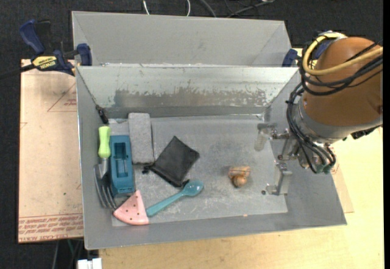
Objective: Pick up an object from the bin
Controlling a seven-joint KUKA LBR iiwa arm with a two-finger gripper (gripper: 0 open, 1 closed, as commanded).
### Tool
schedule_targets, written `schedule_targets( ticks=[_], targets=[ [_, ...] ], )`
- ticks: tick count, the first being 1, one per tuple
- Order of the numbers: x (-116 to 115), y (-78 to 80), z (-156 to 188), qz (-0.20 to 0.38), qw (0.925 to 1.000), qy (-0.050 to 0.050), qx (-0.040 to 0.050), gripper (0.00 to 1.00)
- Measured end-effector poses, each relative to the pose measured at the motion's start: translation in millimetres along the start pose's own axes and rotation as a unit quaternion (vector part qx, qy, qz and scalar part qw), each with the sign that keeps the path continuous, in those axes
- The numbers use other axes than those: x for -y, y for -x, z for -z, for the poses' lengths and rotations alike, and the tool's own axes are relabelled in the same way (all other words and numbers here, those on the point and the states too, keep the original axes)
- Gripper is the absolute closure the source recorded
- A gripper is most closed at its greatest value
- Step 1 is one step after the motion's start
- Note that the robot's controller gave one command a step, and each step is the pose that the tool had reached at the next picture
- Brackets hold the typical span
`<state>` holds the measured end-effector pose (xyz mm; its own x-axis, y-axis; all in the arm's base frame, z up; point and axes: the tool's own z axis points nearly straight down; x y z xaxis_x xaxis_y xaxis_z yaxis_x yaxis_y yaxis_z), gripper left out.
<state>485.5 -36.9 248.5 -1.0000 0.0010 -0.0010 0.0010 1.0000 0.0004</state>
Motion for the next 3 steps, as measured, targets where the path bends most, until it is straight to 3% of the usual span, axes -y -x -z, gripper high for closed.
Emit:
schedule_targets(
  ticks=[1, 2, 3],
  targets=[
    [-25, 11.6, -29, -0.044, 0.999, 0.0, 0.0044, 0.0],
    [-45, 3.0, -58, -0.049, 0.9988, 0.001, -0.0021, 0.0],
    [-93, 23.0, -90, -0.093, 0.9957, 0.001, 0.002, 0.0]
  ],
)
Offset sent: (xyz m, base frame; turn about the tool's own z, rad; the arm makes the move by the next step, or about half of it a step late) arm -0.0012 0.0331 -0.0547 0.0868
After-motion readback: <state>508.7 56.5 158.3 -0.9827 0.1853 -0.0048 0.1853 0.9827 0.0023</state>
